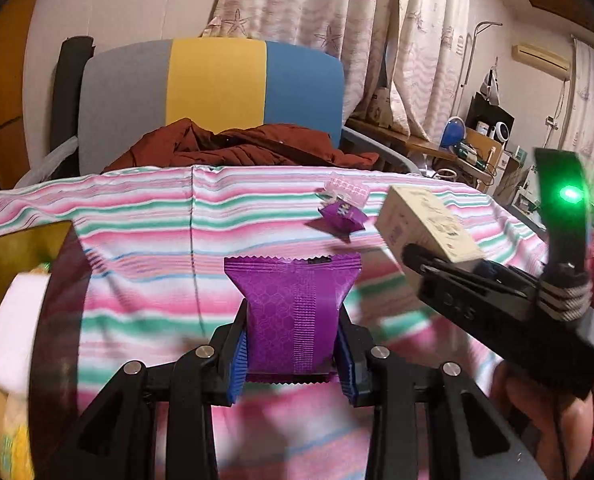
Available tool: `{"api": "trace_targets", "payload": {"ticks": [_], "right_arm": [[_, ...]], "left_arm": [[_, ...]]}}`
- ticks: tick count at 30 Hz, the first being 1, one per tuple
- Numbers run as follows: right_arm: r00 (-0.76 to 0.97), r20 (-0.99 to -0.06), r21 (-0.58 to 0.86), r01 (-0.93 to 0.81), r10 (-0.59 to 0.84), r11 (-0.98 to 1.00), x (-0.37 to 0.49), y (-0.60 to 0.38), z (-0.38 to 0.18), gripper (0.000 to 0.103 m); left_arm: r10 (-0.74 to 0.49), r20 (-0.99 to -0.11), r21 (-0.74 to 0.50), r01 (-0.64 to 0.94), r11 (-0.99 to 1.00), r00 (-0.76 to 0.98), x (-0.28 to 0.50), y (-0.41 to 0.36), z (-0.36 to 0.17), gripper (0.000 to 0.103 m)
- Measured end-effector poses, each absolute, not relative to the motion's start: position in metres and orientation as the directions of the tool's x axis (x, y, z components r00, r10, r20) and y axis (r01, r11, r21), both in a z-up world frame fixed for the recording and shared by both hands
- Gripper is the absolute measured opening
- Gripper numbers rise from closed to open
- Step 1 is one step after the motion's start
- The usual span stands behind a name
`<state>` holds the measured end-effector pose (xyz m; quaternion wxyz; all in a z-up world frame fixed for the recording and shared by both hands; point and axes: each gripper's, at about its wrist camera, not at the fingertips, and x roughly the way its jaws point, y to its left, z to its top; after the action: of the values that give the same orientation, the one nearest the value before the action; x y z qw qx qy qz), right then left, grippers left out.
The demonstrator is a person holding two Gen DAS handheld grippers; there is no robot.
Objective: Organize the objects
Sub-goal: 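Carry the cream box and purple packet over the gold tray and release both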
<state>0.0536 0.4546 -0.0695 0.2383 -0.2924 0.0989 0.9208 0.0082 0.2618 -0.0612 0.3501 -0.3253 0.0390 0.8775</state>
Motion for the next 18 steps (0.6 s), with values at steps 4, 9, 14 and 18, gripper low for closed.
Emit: {"api": "trace_targets", "payload": {"ticks": [4, 9, 14, 18], "right_arm": [[-0.733, -0.589, 0.045, -0.451, 0.341, -0.891, 0.058, 0.437, -0.066, 0.053], [-0.757, -0.604, 0.082, -0.372, 0.25, -0.925, 0.061, 0.408, -0.065, 0.053], [-0.787, -0.596, 0.123, -0.284, 0.159, -0.951, 0.059, 0.371, -0.055, 0.053], [-0.819, -0.569, 0.142, -0.186, 0.074, -0.972, 0.055, 0.333, -0.038, 0.053]], "left_arm": [[0.598, -0.611, -0.189, -0.638, -0.746, -0.518, 0.022, 0.236, -0.06, 0.036], [0.591, -0.617, -0.208, -0.616, -0.76, -0.52, 0.033, 0.196, -0.05, 0.036], [0.573, -0.599, -0.215, -0.577, -0.788, -0.559, 0.038, 0.15, -0.035, 0.036], [0.534, -0.603, -0.216, -0.523, -0.824, -0.592, 0.036, 0.111, -0.031, 0.036]]}}
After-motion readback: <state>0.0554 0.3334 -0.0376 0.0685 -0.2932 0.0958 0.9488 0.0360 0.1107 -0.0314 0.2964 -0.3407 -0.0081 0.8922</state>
